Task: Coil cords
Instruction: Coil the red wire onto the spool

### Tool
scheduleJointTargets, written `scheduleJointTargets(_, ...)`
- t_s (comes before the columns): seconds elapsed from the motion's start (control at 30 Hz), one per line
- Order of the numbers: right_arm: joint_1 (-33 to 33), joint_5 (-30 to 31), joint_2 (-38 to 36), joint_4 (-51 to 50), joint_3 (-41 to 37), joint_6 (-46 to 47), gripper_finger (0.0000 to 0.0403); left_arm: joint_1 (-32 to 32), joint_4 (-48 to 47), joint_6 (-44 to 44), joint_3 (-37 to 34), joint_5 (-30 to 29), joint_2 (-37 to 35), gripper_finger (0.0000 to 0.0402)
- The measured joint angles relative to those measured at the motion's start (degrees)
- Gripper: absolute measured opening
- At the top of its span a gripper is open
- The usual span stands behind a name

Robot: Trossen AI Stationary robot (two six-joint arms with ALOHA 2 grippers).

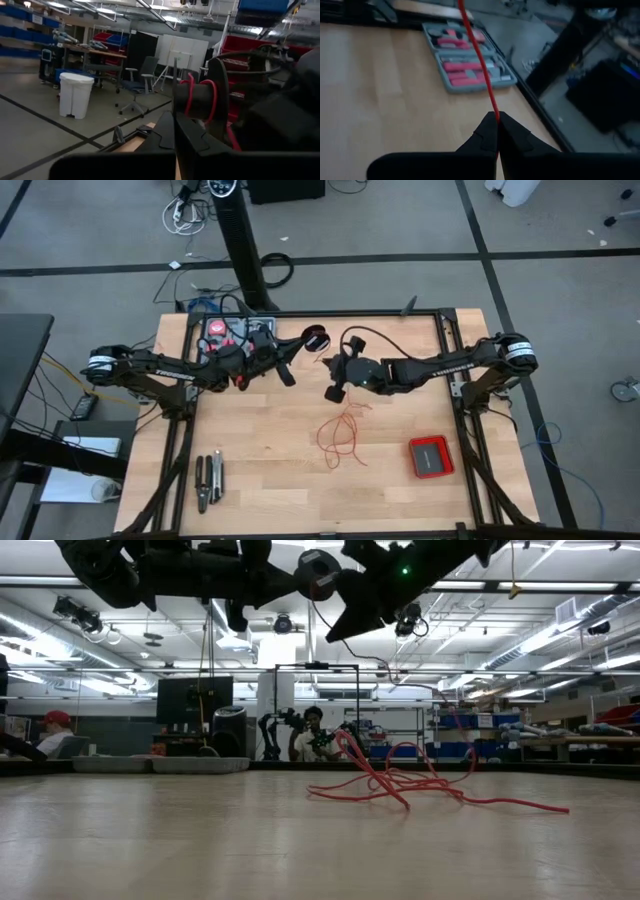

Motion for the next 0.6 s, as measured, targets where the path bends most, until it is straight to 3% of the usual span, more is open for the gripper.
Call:
scheduleJointTargets(0.27, -0.46, -0.65, 0.0, -3.19, 0.0, 2.86, 0.0, 0.0, 1.79, -0.51, 0.0, -0.35, 0.0, 0.0)
scheduleJointTargets(0.43, 0.61, -8.82, 0.0, -3.16, 0.0, -0.03, 0.0, 0.0, 2.11, -0.83, 0.0, -5.88, 0.02, 0.0)
scheduleJointTargets(0.6, 0.94, -15.17, 0.0, -3.61, 0.0, -0.79, 0.0011, -0.02, 4.69, -0.8, 0.0, -6.14, 0.04, 0.0)
